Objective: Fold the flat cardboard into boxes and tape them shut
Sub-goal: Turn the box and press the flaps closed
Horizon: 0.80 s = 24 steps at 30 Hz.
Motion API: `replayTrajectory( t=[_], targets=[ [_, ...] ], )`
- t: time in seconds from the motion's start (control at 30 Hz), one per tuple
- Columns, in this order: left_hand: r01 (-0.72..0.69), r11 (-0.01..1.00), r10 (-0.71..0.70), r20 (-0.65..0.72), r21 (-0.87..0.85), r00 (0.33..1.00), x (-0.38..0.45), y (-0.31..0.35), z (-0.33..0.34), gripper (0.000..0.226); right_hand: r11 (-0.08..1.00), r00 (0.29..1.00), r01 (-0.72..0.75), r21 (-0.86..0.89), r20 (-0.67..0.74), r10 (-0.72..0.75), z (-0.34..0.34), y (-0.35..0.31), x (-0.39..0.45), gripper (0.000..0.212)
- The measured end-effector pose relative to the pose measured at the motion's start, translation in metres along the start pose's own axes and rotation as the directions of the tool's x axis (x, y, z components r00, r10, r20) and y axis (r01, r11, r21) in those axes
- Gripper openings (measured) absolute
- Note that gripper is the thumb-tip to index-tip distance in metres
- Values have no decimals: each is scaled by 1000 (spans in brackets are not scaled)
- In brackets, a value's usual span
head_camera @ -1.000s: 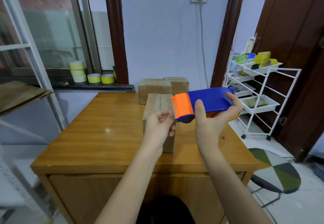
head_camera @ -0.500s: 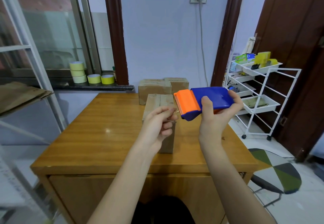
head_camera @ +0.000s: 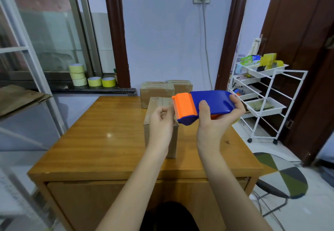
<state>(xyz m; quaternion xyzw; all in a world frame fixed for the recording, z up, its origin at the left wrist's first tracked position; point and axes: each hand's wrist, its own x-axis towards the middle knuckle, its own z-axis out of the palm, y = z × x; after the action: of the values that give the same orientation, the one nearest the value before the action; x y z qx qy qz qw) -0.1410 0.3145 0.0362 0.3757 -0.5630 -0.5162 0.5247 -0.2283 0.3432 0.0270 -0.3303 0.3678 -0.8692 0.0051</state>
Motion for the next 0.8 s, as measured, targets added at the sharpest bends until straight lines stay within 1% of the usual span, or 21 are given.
replayTrajectory(
  t=[0.07, 0.17, 0.23, 0.43, 0.53, 0.67, 0.7, 0.8],
  targets=[
    [-64, 998, 65, -17, 22, 998, 2, -5, 0, 24, 1000, 1000, 10, -14, 10, -10, 0, -2, -1, 63],
    [-154, 980, 164, -70, 124, 984, 5, -11, 1, 24, 999, 1000, 24, -34, 12, -24, 1, -3, -1, 62],
    [-185, 966, 203, -91, 180, 975, 2, -12, 2, 27, 1000, 1000, 7, -25, 0, -7, 3, -3, 0, 63],
    [-129, 952, 172, -137, 279, 975, 4, -11, -5, 32, 999, 1000, -30, -27, 7, 30, 5, -2, 0, 64],
    [-125, 941, 175, -135, 315, 975, 6, -10, -11, 30, 998, 998, -59, -36, -4, 59, 9, -4, -4, 63],
    [-131, 919, 213, -189, 371, 959, 11, -10, -41, 30, 998, 993, -51, -24, -106, 48, -2, -4, 12, 65],
    [-139, 912, 225, -187, 387, 956, 12, -12, -50, 31, 998, 995, -39, -46, -91, 35, -6, -5, 16, 67],
    [-136, 907, 212, -155, 398, 965, 18, -14, -68, 34, 988, 997, 4, -153, 79, 8, -12, -7, 10, 68]
  ],
)
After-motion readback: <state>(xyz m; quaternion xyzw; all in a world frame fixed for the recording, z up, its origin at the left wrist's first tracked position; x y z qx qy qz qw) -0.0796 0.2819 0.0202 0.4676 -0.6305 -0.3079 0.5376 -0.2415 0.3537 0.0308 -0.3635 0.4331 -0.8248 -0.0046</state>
